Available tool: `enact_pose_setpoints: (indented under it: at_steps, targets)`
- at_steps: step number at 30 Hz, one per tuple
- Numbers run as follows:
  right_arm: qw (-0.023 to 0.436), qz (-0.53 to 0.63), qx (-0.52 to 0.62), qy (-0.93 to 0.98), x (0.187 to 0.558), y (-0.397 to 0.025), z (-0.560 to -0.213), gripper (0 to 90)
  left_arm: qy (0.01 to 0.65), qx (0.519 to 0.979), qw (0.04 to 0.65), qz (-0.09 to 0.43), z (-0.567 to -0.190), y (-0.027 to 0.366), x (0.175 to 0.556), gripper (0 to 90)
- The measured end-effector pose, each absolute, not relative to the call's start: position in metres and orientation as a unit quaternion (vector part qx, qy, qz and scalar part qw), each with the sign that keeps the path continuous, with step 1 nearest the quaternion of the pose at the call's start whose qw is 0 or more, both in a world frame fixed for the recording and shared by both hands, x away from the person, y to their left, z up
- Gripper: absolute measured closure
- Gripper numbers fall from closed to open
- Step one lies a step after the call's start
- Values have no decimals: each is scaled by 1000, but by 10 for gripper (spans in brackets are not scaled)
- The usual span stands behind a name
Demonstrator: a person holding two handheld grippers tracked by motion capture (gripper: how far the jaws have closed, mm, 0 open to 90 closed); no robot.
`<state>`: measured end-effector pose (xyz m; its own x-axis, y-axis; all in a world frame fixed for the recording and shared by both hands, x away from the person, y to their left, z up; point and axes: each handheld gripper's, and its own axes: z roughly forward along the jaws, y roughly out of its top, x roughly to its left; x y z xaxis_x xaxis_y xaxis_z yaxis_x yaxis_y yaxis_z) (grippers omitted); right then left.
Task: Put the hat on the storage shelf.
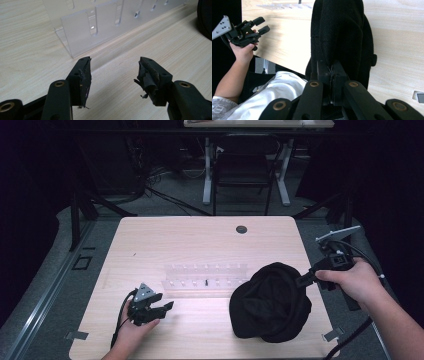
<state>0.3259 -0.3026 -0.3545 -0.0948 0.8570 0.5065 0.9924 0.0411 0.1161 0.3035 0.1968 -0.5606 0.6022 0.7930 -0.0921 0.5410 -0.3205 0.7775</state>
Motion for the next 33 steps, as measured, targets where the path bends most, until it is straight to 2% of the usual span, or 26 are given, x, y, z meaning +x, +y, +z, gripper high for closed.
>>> enact_pose_setpoints:
  at_steps: [13, 14, 25, 33]
  targets:
    - [165, -259, -656, -690, 326, -306, -337, 886, 417, 800, 404, 154, -560, 197, 303, 439]
    - [180, -260, -653, -688, 326, -309, -334, 886, 418, 799, 405, 155, -560, 197, 303, 439]
    - [206, -295, -643, -676, 326, -316, -331, 885, 417, 800, 404, 155, -560, 197, 304, 439]
    - [195, -313, -643, -672, 324, -317, -321, 885, 417, 798, 405, 157, -561, 196, 304, 439]
